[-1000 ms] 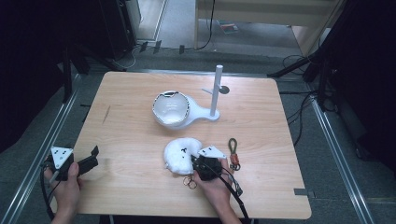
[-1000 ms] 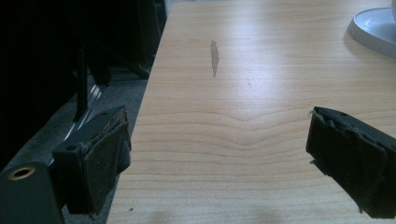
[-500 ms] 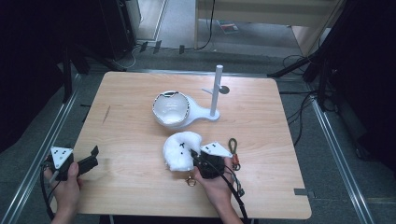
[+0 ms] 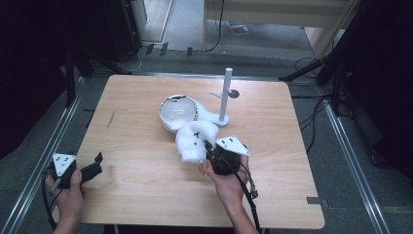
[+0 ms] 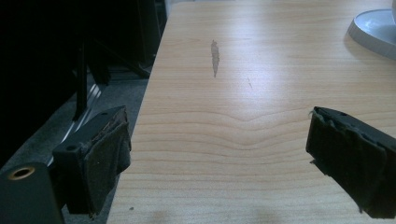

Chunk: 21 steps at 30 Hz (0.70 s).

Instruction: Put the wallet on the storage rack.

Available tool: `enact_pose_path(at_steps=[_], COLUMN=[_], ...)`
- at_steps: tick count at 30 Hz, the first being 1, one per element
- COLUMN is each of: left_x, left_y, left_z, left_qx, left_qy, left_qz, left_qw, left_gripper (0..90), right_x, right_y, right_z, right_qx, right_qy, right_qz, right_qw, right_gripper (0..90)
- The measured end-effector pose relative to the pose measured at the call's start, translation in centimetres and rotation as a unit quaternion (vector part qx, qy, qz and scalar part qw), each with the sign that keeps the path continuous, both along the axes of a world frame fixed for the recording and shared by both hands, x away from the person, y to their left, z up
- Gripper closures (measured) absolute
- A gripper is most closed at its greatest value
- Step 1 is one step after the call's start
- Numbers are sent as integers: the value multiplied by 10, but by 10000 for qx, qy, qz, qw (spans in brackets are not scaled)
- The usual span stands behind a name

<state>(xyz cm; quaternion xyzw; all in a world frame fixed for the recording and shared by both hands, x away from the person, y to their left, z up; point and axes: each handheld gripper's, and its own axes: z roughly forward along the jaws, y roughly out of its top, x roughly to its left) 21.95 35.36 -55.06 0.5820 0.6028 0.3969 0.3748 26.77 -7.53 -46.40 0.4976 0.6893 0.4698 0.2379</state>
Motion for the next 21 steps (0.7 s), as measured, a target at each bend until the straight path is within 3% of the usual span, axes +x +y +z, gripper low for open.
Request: enact_pose_path(at_steps=[8, 21], left_x=[0, 0], left_y=[0, 1], left_z=[0, 0], left_qx=[-17, -23], left_qy=[-6, -3], left_qz=[0, -24], left_qw=[10000, 10000], left_gripper=[72, 73], right_x=[19, 51], right_y=[11, 36], right_z=[15, 24], right_qx=[-149, -514], right_qy=[-110, -241], right_qz=[-233, -625], right_qw=[9996, 9964], right_gripper=[785, 782])
